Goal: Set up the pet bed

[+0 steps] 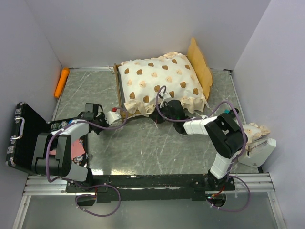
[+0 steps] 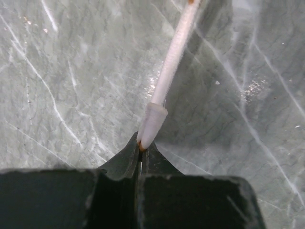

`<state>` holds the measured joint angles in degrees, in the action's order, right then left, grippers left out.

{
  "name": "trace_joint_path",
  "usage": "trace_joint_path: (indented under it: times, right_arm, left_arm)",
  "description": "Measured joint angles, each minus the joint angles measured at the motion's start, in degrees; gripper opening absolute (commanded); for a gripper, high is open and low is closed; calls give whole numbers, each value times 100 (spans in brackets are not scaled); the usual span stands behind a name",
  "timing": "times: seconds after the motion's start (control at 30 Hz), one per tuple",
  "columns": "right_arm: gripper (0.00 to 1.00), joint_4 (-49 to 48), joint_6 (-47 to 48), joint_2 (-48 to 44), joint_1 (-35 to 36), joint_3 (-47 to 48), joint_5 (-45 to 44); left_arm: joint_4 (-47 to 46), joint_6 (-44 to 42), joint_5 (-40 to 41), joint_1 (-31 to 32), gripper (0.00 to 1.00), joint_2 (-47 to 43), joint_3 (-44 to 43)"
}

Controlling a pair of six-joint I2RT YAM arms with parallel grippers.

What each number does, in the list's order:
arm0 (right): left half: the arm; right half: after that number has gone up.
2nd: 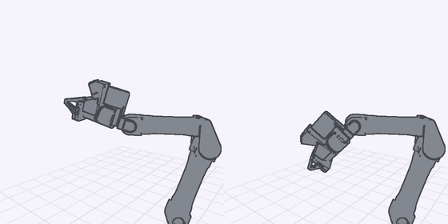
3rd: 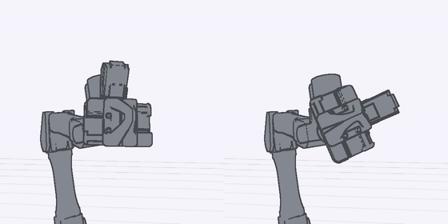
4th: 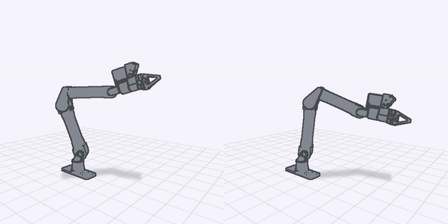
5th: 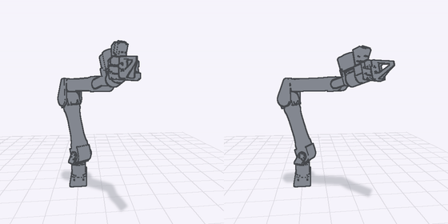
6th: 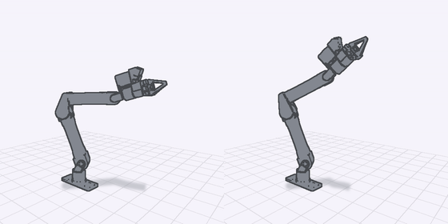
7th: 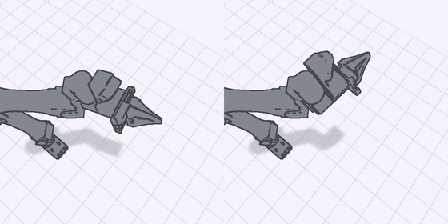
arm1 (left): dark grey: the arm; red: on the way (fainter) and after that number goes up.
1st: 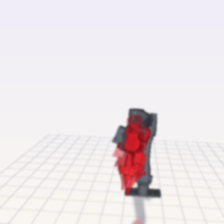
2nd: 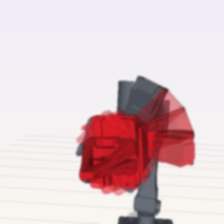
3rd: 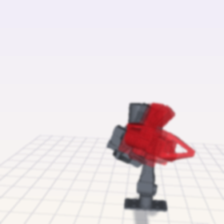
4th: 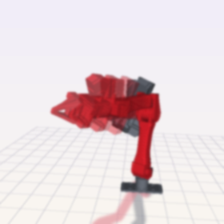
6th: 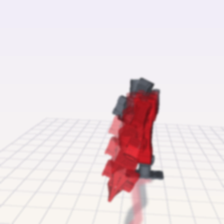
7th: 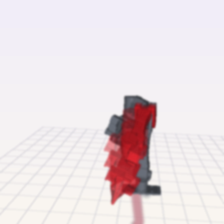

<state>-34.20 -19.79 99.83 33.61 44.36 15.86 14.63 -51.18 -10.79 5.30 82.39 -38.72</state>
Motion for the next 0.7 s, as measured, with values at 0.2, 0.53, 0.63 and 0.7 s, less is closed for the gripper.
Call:
trace_joint_path:
  times: [0.2, 0.53, 0.63, 0.7]
  right_arm:
    - [0, 385, 243, 131, 22, 389, 31]
    - [0, 625, 345, 131, -11, 398, 66]
    - [0, 627, 343, 131, -31, 400, 245]
    - [0, 629, 341, 131, -39, 402, 433]
  left_arm:
    - [107, 0, -15, -111, 1, -2, -87]
    - [136, -17, -83, -168, 1, -2, -85]
    - [321, -15, -197, -197, 10, -2, -103]
    - [658, -13, -306, -195, 17, 20, -168]
